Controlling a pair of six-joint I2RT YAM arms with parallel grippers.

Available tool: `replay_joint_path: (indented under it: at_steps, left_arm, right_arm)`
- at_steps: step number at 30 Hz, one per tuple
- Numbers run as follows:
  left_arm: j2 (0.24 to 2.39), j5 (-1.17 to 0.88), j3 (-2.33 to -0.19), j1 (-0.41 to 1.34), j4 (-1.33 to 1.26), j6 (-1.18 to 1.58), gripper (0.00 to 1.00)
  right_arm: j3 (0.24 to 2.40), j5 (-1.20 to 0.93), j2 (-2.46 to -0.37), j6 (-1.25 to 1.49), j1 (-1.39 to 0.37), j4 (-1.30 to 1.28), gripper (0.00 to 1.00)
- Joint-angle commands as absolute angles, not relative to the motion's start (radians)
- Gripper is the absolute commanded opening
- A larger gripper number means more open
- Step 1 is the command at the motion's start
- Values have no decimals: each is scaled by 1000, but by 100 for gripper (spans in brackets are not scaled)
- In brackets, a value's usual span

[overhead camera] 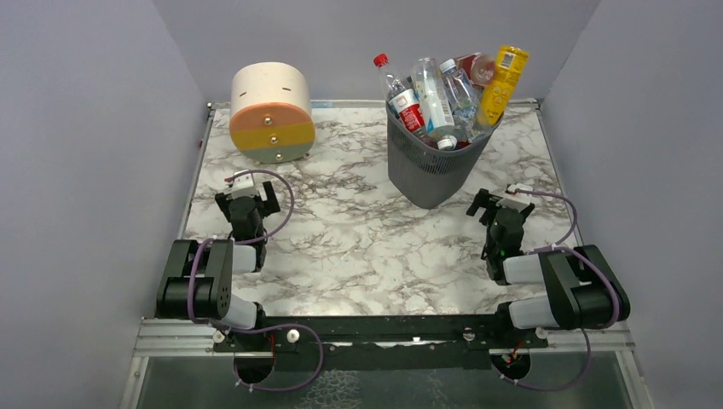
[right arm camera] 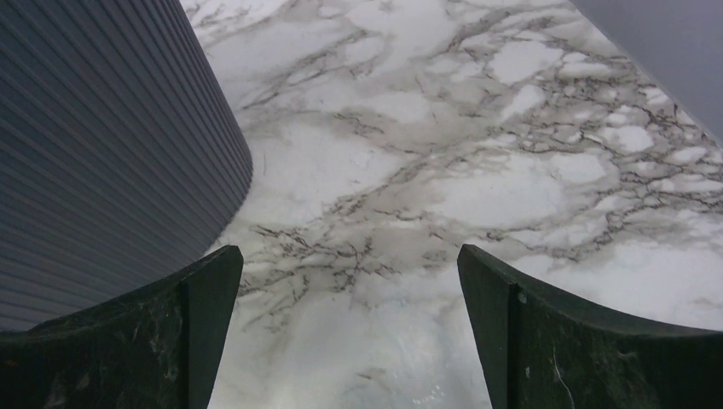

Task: Put the plastic bottles in the bin
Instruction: Reset both arms

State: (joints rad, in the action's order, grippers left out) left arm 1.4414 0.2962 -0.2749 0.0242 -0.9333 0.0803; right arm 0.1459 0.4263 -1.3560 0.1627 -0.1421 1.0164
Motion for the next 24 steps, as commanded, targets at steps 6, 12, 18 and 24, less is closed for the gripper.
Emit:
replay_joint_path:
  at_steps: [6,12,18,24]
  left_arm:
    - [1530,102,-277,-46,-1135,77,99]
    - [1555,-11,-188,-42,-1328,30,99]
    - [1649,-105,-189,-34,-1439,-17,99]
    - [1644,-111,-236,-35,-1336,-21,99]
  right_arm:
    - [207,317,-1496,102,-137,1234,100]
    - [147,136,-1519,12,-138,1368,100]
    - [197,53,-1588,-26,-144,1323,100]
    - [246,27,-1633,-31,-144,1309,99]
